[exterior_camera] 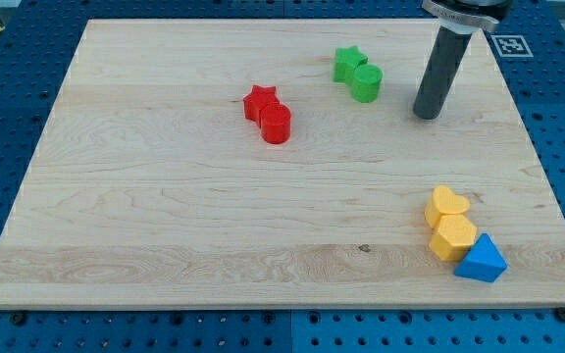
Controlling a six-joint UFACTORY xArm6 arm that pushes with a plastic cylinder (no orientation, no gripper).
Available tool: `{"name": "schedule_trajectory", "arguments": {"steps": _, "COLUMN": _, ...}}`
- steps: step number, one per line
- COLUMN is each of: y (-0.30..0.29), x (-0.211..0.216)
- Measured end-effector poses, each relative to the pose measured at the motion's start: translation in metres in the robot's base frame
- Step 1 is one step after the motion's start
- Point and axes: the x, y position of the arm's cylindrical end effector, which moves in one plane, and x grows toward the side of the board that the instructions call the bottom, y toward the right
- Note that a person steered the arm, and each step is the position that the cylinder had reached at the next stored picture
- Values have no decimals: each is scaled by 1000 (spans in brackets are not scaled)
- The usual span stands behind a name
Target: Push blue cube above green circle
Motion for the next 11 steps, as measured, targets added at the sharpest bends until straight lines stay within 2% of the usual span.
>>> {"name": "schedule_trajectory", "arguments": {"steps": 2, "y": 1, "x": -15}}
{"name": "schedule_trajectory", "arguments": {"steps": 3, "y": 22, "x": 7}}
{"name": "schedule_trajectory", "arguments": {"steps": 5, "y": 33, "x": -28}}
{"name": "schedule_trajectory", "arguments": {"steps": 7, "y": 8, "x": -44}}
{"name": "schedule_trajectory", "arguments": {"steps": 8, "y": 30, "x": -44}}
{"name": "schedule_trajectory", "arguments": {"steps": 11, "y": 26, "x": -72}}
